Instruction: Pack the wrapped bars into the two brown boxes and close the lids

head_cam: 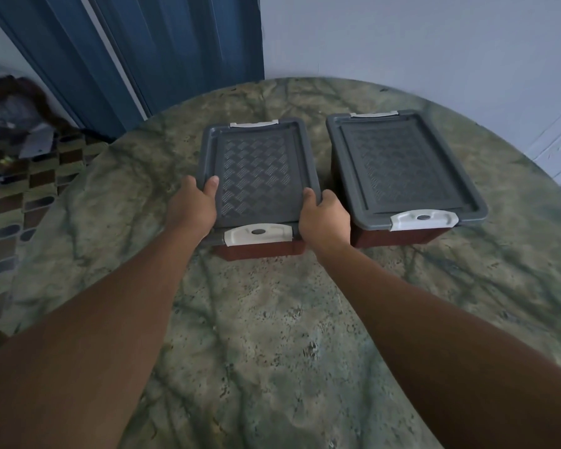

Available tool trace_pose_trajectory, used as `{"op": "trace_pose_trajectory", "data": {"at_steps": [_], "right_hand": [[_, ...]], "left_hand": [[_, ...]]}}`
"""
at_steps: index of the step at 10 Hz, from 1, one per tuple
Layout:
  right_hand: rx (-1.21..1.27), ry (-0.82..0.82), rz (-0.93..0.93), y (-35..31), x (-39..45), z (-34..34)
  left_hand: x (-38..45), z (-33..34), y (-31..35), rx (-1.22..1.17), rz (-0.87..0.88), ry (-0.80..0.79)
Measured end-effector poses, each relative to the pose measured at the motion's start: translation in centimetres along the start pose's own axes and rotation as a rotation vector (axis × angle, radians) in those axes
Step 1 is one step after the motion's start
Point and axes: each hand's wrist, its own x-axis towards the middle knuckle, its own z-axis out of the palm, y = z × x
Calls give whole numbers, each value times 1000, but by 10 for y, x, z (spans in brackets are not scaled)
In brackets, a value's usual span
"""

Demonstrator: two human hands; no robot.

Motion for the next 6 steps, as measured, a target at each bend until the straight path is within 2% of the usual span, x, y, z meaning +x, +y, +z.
{"op": "trace_pose_trajectory", "data": {"at_steps": [2, 3, 4, 5, 6], "right_hand": [[-18, -21, 35, -3, -3, -3], [6, -102, 54, -7, -14, -14], [35, -256, -31, 10, -50, -38], [5, -344, -112, 69, -112, -75], [-20, -282, -46, 161, -189, -129]], "left_hand": [[-6, -1, 3, 19, 2, 29], [-20, -9, 2, -36, 44, 136], [-54, -19, -12, -130, 190, 239], [-116, -31, -49, -311, 276, 139], [-206, -48, -93, -511, 176, -43]]}}
